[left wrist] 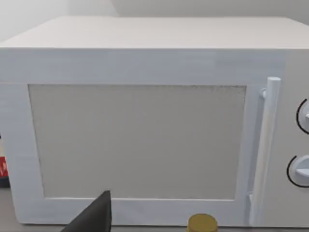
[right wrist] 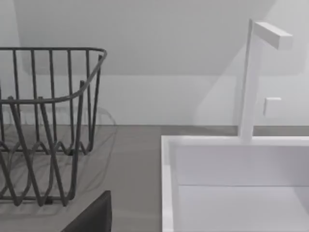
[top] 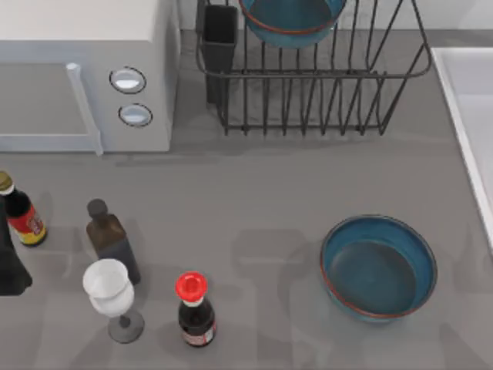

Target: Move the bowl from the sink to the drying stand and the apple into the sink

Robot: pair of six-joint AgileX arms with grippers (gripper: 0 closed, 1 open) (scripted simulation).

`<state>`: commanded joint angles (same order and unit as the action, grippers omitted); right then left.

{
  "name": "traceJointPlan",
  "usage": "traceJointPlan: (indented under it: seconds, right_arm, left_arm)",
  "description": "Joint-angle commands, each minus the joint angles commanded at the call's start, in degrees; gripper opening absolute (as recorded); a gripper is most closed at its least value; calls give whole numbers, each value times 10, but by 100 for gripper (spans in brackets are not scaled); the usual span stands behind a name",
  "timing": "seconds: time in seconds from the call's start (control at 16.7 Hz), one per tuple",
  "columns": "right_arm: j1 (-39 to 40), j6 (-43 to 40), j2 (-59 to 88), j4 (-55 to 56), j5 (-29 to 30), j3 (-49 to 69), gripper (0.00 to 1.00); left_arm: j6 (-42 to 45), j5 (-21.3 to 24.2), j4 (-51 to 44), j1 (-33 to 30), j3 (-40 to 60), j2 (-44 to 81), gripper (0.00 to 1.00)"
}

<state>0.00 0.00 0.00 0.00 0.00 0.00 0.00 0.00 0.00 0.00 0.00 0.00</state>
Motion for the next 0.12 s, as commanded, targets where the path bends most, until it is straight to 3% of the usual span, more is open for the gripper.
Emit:
traceJointPlan:
  seconds: [0.12]
  right_arm:
    - [0, 0, 0, 0, 0, 0, 100]
  left_arm:
    - [0, 0, 0, 0, 0, 0, 100]
